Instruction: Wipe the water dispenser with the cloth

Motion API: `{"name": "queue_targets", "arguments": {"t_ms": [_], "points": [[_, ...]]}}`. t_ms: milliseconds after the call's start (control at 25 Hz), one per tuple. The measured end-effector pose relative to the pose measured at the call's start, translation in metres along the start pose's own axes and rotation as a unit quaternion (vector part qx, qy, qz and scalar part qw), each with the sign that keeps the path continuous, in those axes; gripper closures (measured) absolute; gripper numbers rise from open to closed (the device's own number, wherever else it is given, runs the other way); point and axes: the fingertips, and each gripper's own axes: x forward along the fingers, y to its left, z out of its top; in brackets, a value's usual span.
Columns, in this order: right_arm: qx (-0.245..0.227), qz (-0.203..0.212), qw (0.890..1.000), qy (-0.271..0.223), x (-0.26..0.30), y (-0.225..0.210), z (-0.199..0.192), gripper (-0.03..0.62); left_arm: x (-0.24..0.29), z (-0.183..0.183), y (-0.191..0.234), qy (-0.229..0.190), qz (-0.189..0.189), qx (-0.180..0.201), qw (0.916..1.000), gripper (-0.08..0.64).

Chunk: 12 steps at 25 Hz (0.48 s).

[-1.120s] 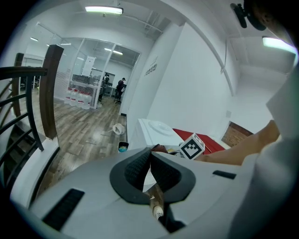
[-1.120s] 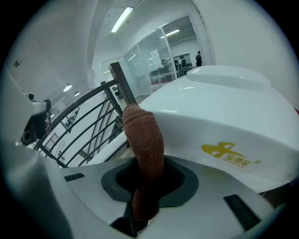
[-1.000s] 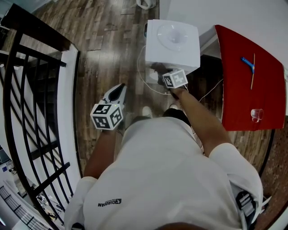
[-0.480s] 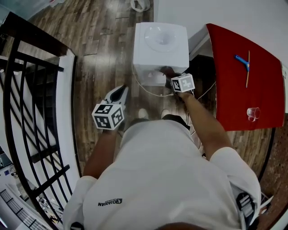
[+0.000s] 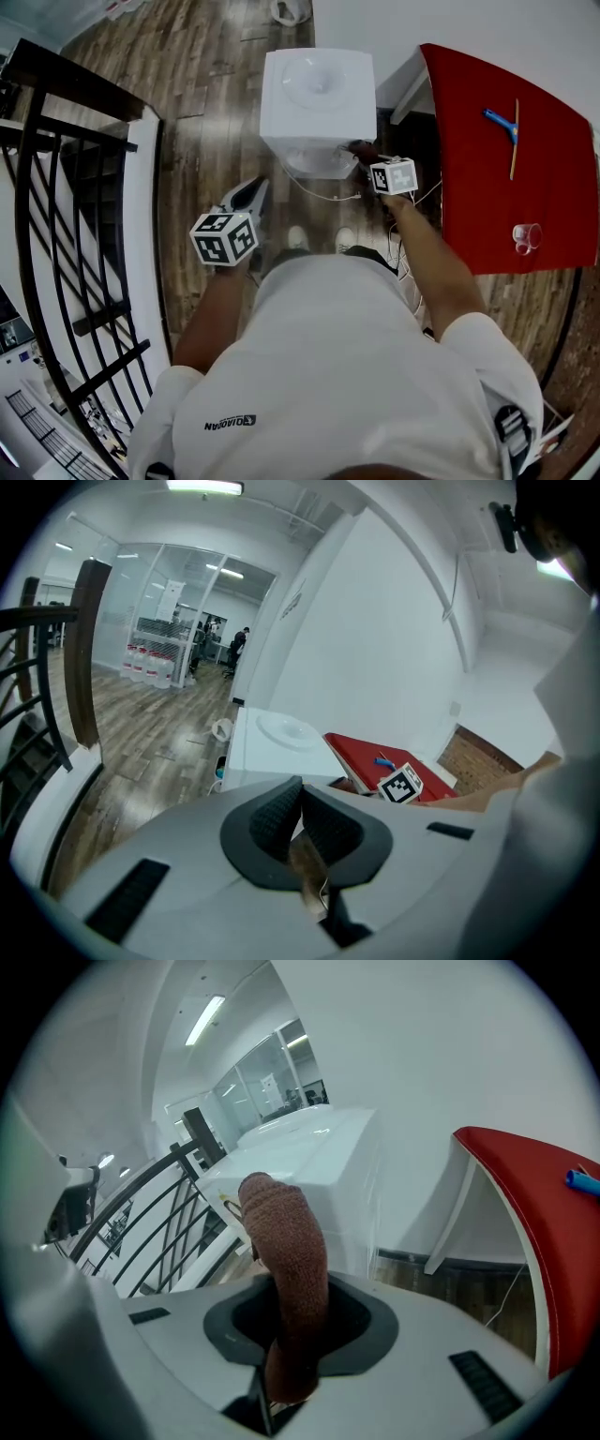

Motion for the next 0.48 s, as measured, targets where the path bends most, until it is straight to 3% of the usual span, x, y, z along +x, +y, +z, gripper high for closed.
{"name": "queue_targets", "arguments": {"t_ms": [240,480], "points": [[0.026,0.012,1.0,-0.008,-0.021,-0.011,-0.004,0.506,-0.009,-0.005,-0.019,-0.001,0.02,0.013,0.9997,0.56],[0.074,0.047,0.994,-0.058,-0.045,0.002,-0.002,0.506,-0.031,-0.014,-0.013,-0.018,0.07,0.014,0.9973,0.56]]}}
